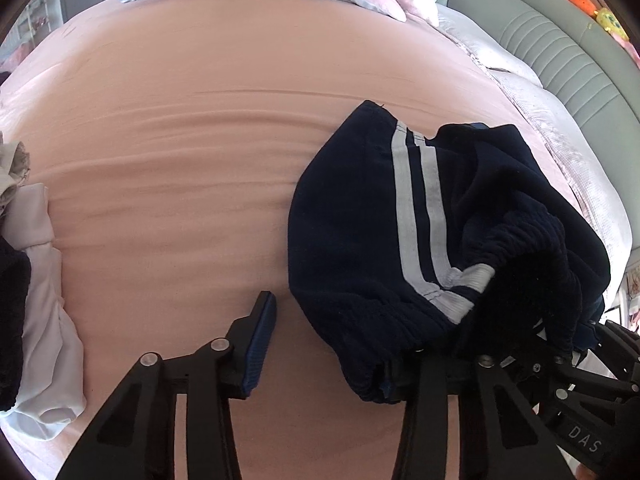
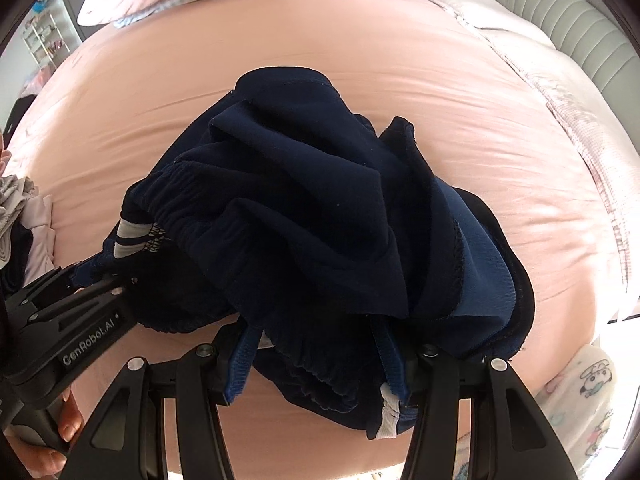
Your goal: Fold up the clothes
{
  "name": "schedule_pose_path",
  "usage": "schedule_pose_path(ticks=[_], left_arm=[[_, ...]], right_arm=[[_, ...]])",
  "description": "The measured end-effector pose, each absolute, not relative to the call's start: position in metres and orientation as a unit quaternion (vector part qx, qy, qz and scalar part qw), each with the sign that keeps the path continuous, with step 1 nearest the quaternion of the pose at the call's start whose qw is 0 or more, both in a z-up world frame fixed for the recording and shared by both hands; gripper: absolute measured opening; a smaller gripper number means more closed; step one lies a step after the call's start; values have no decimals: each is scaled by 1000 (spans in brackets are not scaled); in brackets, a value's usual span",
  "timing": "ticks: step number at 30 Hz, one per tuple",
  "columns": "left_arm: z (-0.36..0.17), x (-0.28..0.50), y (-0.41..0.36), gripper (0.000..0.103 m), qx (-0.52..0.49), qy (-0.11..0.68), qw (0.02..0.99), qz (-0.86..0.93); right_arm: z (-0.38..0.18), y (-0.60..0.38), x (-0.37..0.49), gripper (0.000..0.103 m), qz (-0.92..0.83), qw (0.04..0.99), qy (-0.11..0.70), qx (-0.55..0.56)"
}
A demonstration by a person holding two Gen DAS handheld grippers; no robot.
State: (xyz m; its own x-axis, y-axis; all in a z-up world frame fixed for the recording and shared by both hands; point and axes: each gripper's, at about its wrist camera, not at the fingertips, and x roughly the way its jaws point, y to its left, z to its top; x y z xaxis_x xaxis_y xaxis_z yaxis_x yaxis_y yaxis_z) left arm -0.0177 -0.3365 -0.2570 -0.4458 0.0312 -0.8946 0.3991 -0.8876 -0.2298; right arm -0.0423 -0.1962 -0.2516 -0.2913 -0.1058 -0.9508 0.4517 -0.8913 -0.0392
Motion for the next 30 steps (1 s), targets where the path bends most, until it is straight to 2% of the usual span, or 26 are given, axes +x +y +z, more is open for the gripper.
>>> schedule_pose_path(ticks=[3, 7, 11, 16, 23, 30], left_arm=[[-257, -18, -337, 39, 513, 218, 113, -823], [-258, -23, -327, 39, 516, 193, 133, -824], [-260, -27, -316, 39, 516, 174, 160, -823], [-262, -37, -308, 39, 526, 148, 166, -821], [-264, -43, -311, 39, 526, 171, 173, -815], [-263, -43, -290, 39, 511, 119, 195, -828]], right_arm=[[-254, -190, -41, 48, -793, 167, 162, 562], [-264, -182, -40, 40, -796, 165, 154, 561], [-270, -175, -38, 40, -804, 169, 141, 552], [-277, -182, -28, 42, -814, 168, 177, 527], [-277, -177, -30, 43, -810, 183, 165, 531], [-274, -176, -24, 43, -813, 196, 177, 519]])
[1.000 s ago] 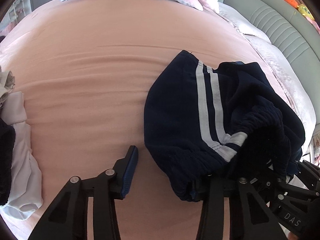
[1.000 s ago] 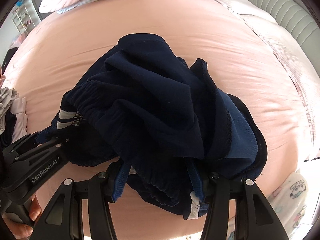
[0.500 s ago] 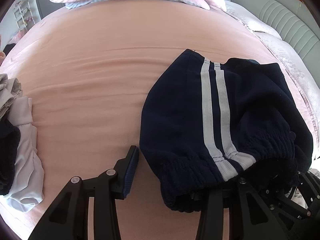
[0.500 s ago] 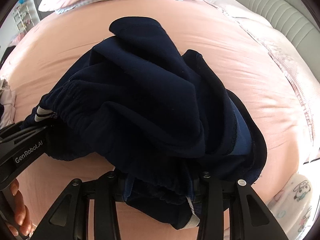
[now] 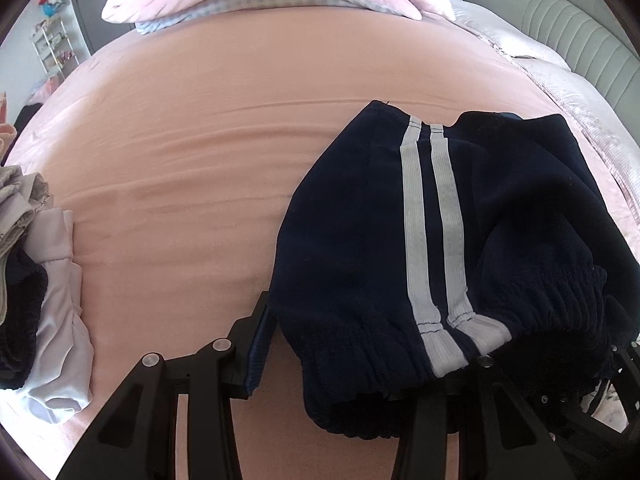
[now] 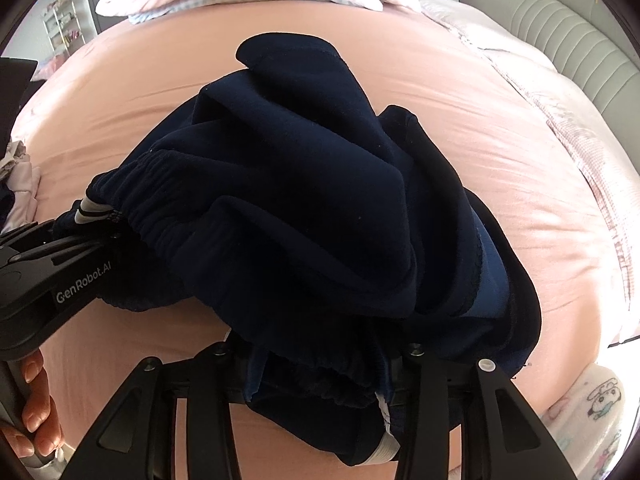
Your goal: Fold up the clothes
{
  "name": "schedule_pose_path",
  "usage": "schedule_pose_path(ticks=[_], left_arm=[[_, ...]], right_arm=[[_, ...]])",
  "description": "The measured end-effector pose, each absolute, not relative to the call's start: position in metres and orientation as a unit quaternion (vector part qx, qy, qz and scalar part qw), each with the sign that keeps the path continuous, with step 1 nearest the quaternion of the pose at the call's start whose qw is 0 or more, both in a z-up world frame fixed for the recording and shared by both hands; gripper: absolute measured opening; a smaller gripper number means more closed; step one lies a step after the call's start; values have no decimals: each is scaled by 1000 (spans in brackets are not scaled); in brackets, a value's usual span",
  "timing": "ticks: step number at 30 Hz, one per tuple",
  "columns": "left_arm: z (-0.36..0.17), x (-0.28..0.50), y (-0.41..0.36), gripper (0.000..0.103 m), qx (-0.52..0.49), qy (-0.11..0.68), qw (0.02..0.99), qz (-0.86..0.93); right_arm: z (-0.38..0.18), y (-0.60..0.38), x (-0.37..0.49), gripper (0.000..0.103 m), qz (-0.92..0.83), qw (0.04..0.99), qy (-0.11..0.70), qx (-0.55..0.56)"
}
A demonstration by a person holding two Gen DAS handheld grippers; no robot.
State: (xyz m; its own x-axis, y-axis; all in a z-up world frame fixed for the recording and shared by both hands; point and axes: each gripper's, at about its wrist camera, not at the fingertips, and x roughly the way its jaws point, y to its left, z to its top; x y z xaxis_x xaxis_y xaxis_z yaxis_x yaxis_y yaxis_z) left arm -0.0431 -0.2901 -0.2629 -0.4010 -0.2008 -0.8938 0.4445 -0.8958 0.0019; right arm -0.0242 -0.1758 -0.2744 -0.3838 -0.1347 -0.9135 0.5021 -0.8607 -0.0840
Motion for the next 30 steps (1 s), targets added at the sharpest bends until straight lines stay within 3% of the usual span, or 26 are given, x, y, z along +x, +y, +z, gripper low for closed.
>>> schedule_pose_path(ticks=[2, 3, 5, 7, 13, 30], left_arm=[[-261, -44, -287, 34, 515, 118, 194, -827], [-259, -44, -287, 26, 517, 121, 193, -825], [-253, -42, -285, 14, 514, 121, 202, -825], [-247, -39, -284, 9, 510, 121, 211, -825], [-221, -26, -282, 8, 485, 128, 231, -833], [-157, 9, -272, 9, 437, 12, 302, -847]], right_arm=[[-272, -175, -23, 42, -813, 196, 176, 519], [-270, -174, -23, 40, -813, 197, 175, 520], [-265, -172, -22, 30, -811, 200, 172, 522], [-260, -167, -22, 25, -809, 202, 165, 526], [-240, -143, -28, 16, -812, 194, 128, 536], [-197, -99, -21, 16, -826, 210, 77, 518]])
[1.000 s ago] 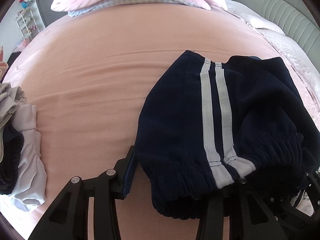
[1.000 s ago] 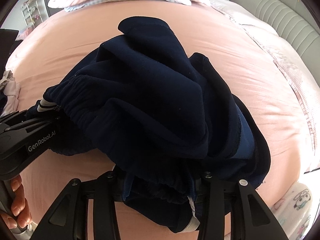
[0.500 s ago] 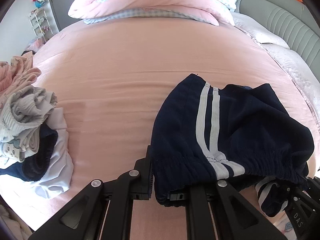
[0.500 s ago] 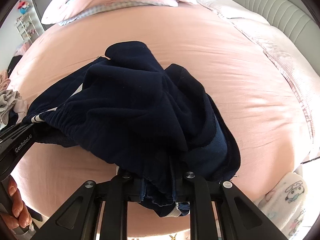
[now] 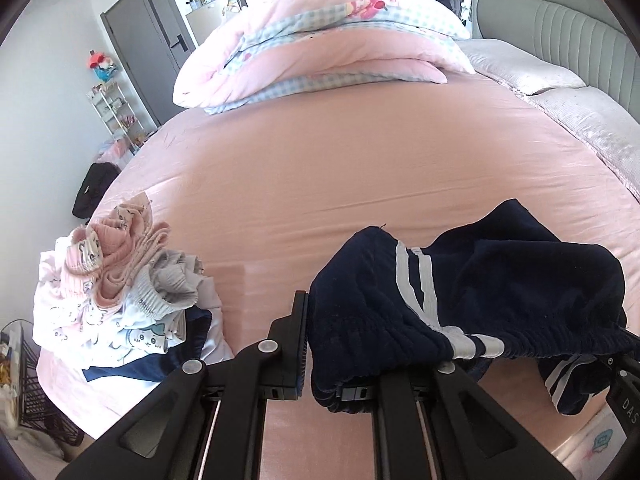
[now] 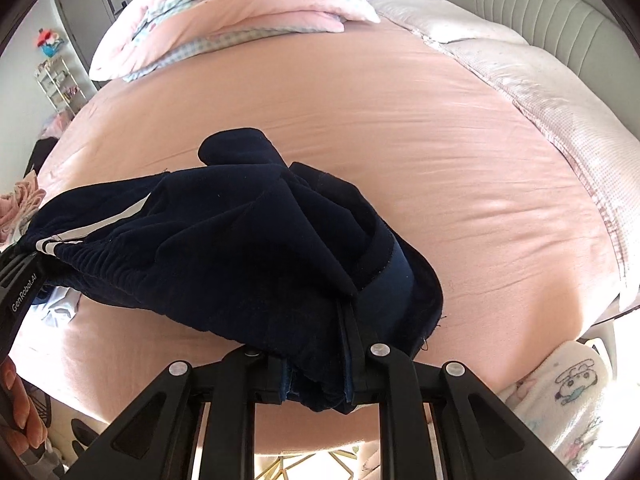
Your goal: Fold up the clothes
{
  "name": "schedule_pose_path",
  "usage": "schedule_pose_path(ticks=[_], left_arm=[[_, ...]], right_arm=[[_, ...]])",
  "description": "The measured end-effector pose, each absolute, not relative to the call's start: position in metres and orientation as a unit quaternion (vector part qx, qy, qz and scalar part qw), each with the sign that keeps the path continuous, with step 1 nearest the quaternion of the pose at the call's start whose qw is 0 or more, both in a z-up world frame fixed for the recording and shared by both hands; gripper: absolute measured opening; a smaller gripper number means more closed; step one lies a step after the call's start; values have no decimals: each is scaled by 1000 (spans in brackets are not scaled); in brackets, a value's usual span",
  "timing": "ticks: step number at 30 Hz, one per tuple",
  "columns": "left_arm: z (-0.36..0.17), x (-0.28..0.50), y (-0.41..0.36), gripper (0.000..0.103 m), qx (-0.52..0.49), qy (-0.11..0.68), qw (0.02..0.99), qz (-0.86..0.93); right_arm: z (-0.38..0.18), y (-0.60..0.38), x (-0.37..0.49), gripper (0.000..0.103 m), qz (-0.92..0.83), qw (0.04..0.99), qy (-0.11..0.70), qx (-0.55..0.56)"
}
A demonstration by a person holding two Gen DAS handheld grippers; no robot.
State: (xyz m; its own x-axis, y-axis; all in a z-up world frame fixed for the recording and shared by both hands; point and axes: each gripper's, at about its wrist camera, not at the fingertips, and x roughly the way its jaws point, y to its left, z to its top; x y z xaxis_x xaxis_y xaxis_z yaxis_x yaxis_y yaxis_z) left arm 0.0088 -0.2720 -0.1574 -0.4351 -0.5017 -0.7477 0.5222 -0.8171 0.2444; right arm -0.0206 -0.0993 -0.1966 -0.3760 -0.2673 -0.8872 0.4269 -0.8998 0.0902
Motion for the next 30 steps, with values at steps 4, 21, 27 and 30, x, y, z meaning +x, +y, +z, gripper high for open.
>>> schedule_pose_path(ticks=[4, 21, 27, 30], left_arm=[[-155, 9, -284, 9, 426, 21, 296, -854], [-102, 24, -272, 11, 387, -14, 306, -870], [-99, 16, -261, 11, 397, -21, 299, -867], [-97, 12, -257, 11, 398, -21, 298, -867]], right_arm=[[-181, -97, -9, 16, -831, 211, 60, 511], [-160, -38, -79, 31, -842, 224, -4, 492], [-156, -42, -74, 32, -829, 230, -11, 509], [-151, -49, -72, 32, -829, 238, 10, 506]])
